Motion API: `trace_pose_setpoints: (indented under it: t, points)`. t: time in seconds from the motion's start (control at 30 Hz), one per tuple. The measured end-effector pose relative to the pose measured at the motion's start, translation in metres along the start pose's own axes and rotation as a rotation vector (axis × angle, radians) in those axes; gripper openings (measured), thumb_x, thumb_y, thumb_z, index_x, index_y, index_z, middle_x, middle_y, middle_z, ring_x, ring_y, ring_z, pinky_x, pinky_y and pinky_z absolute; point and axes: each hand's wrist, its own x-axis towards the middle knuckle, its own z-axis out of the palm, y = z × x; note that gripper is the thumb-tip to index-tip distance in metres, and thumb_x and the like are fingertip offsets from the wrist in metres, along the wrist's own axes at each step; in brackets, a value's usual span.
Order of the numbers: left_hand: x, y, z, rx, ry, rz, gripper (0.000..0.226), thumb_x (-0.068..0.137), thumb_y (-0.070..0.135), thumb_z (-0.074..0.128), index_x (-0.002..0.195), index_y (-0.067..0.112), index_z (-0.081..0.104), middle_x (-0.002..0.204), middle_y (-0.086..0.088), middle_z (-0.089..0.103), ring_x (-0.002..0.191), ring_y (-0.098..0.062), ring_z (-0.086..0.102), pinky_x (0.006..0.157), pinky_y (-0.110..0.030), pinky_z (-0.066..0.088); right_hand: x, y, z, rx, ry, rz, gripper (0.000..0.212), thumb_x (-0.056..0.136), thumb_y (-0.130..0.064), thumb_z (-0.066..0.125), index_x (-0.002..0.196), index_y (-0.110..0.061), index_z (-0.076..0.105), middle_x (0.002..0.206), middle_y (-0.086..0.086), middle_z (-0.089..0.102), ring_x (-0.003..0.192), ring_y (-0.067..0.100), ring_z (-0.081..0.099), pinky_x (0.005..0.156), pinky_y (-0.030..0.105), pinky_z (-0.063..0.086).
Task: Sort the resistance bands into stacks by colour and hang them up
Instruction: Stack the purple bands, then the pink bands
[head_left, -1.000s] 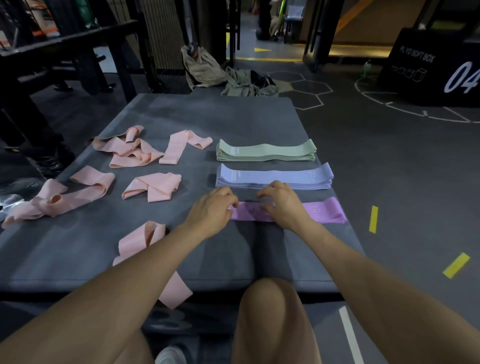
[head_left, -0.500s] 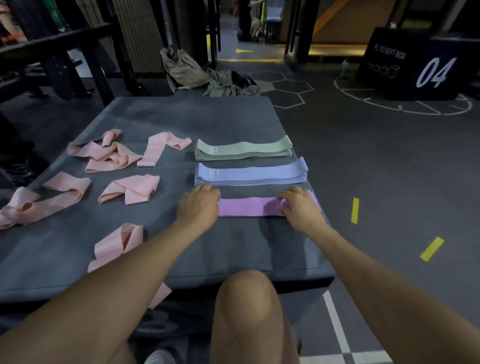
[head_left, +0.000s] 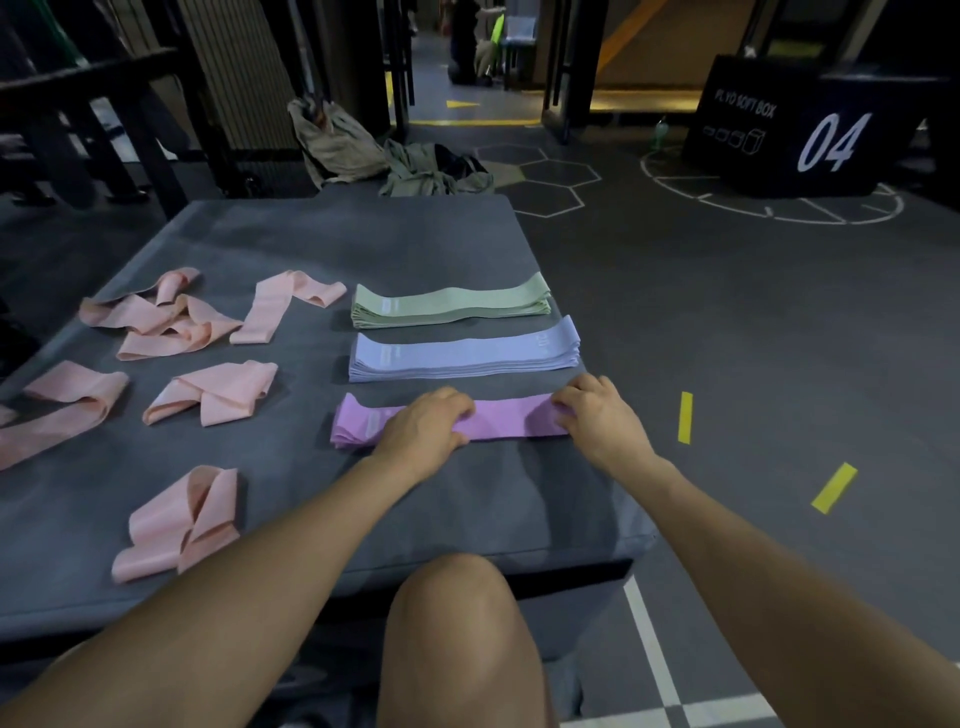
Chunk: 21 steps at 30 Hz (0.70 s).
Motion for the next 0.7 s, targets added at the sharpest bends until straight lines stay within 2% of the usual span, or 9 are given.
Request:
trace_pose_setpoints:
  t: [0.1,0.2,0.27,0.37,0.53,0.7]
  points:
    - [0.002,0.0,-0.003,0.003,-0.011,0.007,0.04,0.086,0.027,0.063,0.124,0.02,0.051,0.126,0.002,0.049,0.12,-0.019,0.047,0.095,-0.033,0.042,0.008,-0.001,-0.008,0.029,-0.046,-0.094,0.036,0.089,-0.024,0.058,0.124,-0.015,0.057,0.127,0.002,0.048,0.12,0.021,0.039,0.096,0.028,0.036]
    - [0.009,0.004,-0.01,0.031,-0.039,0.033,0.061,0.08,0.033,0.07,0.134,0.02,0.043,0.135,0.002,0.043,0.125,-0.019,0.043,0.098,-0.033,0.04,0.018,0.001,-0.018,-0.022,-0.268,-0.22,0.066,0.076,-0.038,0.073,0.133,-0.014,0.048,0.132,0.003,0.042,0.125,0.022,0.036,0.105,0.033,0.035]
    - [0.016,0.007,-0.015,0.072,-0.103,0.035,0.076,0.078,0.036,0.072,0.141,0.019,0.034,0.141,0.001,0.037,0.13,-0.02,0.038,0.104,-0.036,0.037,0.025,0.004,-0.022,-0.09,-0.368,-0.226,0.079,0.072,-0.04,0.076,0.138,-0.012,0.041,0.134,0.005,0.04,0.127,0.023,0.035,0.107,0.035,0.034]
    - [0.025,0.008,-0.015,0.118,-0.206,0.024,0.085,0.077,0.04,0.072,0.145,0.017,0.027,0.144,-0.002,0.034,0.133,-0.023,0.034,0.107,-0.039,0.034,0.034,0.011,-0.026,-0.105,-0.408,-0.224,0.077,0.074,-0.036,0.076,0.138,-0.012,0.04,0.131,0.007,0.043,0.125,0.024,0.039,0.105,0.032,0.035]
    - [0.035,0.003,-0.008,0.132,-0.261,0.051,0.061,0.083,0.038,0.066,0.135,0.019,0.041,0.13,-0.004,0.044,0.124,-0.024,0.042,0.102,-0.039,0.039,0.036,0.019,-0.024,-0.05,-0.406,-0.208,0.066,0.078,-0.028,0.072,0.137,-0.019,0.044,0.127,0.007,0.046,0.119,0.025,0.046,0.101,0.032,0.039]
    - [0.034,0.0,-0.006,0.096,-0.258,0.055,0.059,0.084,0.038,0.065,0.136,0.021,0.041,0.131,-0.002,0.042,0.125,-0.021,0.041,0.103,-0.04,0.038,0.033,0.019,-0.026,-0.048,-0.415,-0.212,0.067,0.079,-0.032,0.071,0.138,-0.02,0.043,0.128,0.006,0.045,0.12,0.026,0.045,0.103,0.036,0.038]
